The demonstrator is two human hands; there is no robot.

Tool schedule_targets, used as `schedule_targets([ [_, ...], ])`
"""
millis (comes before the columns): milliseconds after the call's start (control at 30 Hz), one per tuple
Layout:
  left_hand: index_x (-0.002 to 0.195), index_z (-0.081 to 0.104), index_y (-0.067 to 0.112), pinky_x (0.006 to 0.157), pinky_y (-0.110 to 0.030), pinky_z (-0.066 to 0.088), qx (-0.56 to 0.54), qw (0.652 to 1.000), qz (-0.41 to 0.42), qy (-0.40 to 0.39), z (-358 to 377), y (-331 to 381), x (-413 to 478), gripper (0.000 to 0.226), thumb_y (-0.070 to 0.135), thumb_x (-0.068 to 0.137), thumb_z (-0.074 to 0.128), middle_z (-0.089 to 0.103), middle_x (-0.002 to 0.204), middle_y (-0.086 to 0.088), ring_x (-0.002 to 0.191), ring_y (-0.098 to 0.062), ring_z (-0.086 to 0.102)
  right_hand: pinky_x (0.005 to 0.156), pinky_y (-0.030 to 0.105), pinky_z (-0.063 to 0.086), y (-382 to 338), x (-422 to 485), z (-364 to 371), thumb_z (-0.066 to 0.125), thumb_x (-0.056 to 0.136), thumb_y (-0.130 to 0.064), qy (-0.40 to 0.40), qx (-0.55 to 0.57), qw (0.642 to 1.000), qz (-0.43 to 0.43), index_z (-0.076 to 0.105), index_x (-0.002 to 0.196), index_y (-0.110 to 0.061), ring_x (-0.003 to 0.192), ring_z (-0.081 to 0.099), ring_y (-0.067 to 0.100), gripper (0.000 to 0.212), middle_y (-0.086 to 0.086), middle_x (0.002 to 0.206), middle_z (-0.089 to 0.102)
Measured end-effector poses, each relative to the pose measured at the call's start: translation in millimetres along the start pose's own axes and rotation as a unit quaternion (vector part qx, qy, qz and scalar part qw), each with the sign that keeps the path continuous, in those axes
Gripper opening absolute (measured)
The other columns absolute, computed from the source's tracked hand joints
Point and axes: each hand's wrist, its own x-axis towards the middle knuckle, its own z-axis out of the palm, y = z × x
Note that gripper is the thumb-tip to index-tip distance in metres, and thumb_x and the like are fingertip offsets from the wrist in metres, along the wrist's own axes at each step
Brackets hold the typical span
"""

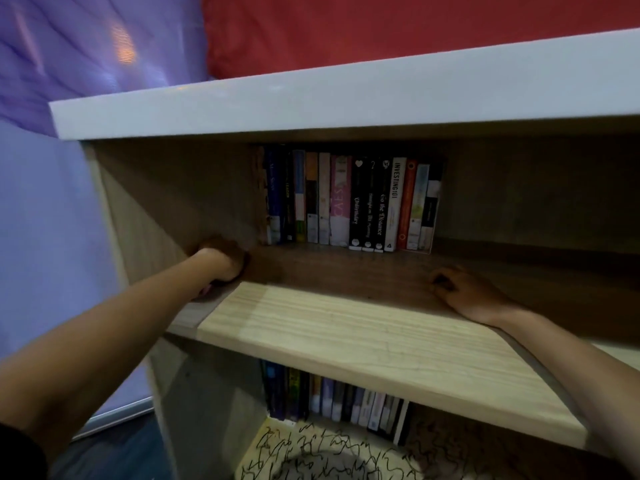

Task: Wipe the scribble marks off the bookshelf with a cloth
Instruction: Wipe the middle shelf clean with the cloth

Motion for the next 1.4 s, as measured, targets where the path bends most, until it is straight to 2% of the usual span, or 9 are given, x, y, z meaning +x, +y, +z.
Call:
schedule_targets([
  [167, 0.126, 0.054, 0.018, 0.094, -0.036, 0.042, 0.203, 0.976, 0.047, -0.057, -65, 30, -153, 0.038, 0.038, 0.103, 0.032, 0.055, 0.127, -0.008, 0.114, -0.031, 0.052, 0.100, 0.032, 0.035, -7, -4, -2, 0.044, 0.101, -0.027, -0.005, 0.000, 1.000, 0.006, 0.051, 0.131, -0.019, 0.126, 0.042, 0.025, 0.032, 0.007, 0.141, 0.043],
  [333, 0.115, 0.060, 0.011, 0.091, -0.038, 0.049, 0.106, 0.994, -0.008, -0.001, -85, 20, -194, 0.028, 0.030, 0.101, 0.044, 0.061, 0.110, -0.008, 0.100, -0.025, 0.058, 0.100, 0.036, 0.039, -10, -4, 1, 0.046, 0.099, -0.020, 0.002, 0.008, 1.000, 0.011, 0.054, 0.129, -0.014, 0.122, 0.046, 0.029, 0.031, 0.012, 0.138, 0.047],
  [600, 0.141, 0.043, 0.027, 0.109, -0.043, 0.025, -0.002, 0.999, -0.051, 0.018, -52, 51, -209, 0.043, 0.042, 0.102, 0.033, 0.043, 0.146, -0.002, 0.133, -0.030, 0.034, 0.094, 0.039, 0.043, -8, 3, 3, 0.049, 0.098, -0.016, 0.011, 0.019, 1.000, 0.010, 0.058, 0.122, -0.010, 0.112, 0.052, 0.030, 0.026, 0.014, 0.126, 0.056],
  [767, 0.131, 0.054, 0.026, 0.110, -0.042, 0.025, -0.082, 0.993, 0.087, 0.011, -51, 132, -255, 0.039, 0.040, 0.095, 0.052, 0.048, 0.142, 0.002, 0.132, -0.026, 0.039, 0.095, 0.042, 0.042, -10, 3, 5, 0.047, 0.099, -0.016, 0.011, 0.044, 0.999, 0.017, 0.059, 0.119, -0.007, 0.110, 0.052, 0.033, 0.025, 0.018, 0.127, 0.053],
  [933, 0.124, 0.063, 0.013, 0.103, -0.034, 0.042, -0.264, 0.937, 0.224, 0.046, -56, 176, -290, 0.031, 0.008, 0.095, 0.052, 0.062, 0.125, -0.006, 0.116, -0.021, 0.056, 0.095, 0.037, 0.038, -9, -6, 2, 0.048, 0.099, -0.013, 0.011, 0.073, 0.997, 0.020, 0.057, 0.126, -0.006, 0.117, 0.049, 0.035, 0.030, 0.018, 0.133, 0.051],
  [1100, 0.133, 0.053, 0.019, 0.078, -0.025, 0.045, -0.239, 0.970, 0.050, 0.013, -61, 93, -244, 0.045, 0.045, 0.101, 0.036, 0.065, 0.115, -0.006, 0.093, -0.016, 0.061, 0.098, 0.036, 0.038, -7, -5, 2, 0.048, 0.098, -0.011, 0.007, 0.070, 0.997, 0.025, 0.057, 0.128, -0.009, 0.122, 0.047, 0.034, 0.031, 0.017, 0.140, 0.047],
  [1200, 0.143, 0.043, 0.021, 0.099, -0.035, 0.040, -0.183, 0.983, -0.011, -0.002, -57, 69, -222, 0.056, 0.054, 0.099, 0.030, 0.054, 0.137, -0.012, 0.119, -0.028, 0.053, 0.095, 0.037, 0.041, -8, -4, 2, 0.047, 0.099, -0.014, 0.003, 0.062, 0.997, 0.039, 0.058, 0.125, -0.011, 0.114, 0.052, 0.031, 0.029, 0.015, 0.132, 0.052],
  [1300, 0.152, 0.021, 0.022, 0.115, -0.041, 0.020, -0.041, 0.999, 0.026, -0.025, -49, 102, -229, 0.071, 0.065, 0.096, 0.023, 0.026, 0.157, -0.005, 0.141, -0.026, 0.029, 0.086, 0.032, 0.042, -14, -1, 3, 0.048, 0.098, -0.013, 0.012, 0.071, 0.997, 0.040, 0.060, 0.116, -0.009, 0.103, 0.054, 0.028, 0.022, 0.012, 0.117, 0.057],
  [1400, 0.153, 0.017, 0.020, 0.116, -0.038, 0.013, -0.046, 0.992, 0.111, -0.026, -47, 158, -243, 0.067, 0.059, 0.098, 0.022, 0.018, 0.159, -0.002, 0.145, -0.021, 0.020, 0.084, 0.029, 0.038, -17, -1, 4, 0.049, 0.097, -0.011, 0.031, 0.074, 0.996, 0.047, 0.062, 0.113, -0.006, 0.110, 0.053, 0.032, 0.021, 0.016, 0.121, 0.057],
])
